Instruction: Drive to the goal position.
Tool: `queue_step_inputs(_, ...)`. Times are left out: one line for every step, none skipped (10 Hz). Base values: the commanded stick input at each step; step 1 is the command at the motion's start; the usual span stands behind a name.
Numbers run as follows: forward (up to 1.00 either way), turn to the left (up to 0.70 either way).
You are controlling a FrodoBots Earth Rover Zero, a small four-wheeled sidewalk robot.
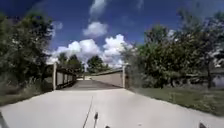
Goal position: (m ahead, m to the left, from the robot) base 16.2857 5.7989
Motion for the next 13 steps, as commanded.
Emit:
queue_step_inputs(0.7,0.0)
queue_step_inputs(0.7,0.0)
queue_step_inputs(0.7,0.0)
queue_step_inputs(0.7,0.0)
queue_step_inputs(0.7,0.0)
queue_step_inputs(0.7,0.0)
queue_step_inputs(0.7,0.0)
queue_step_inputs(0.7,0.0)
queue_step_inputs(0.7,0.0)
queue_step_inputs(0.7,0.14)
queue_step_inputs(0.7,0.14)
queue_step_inputs(0.7,0.14)
queue_step_inputs(0.7,0.14)
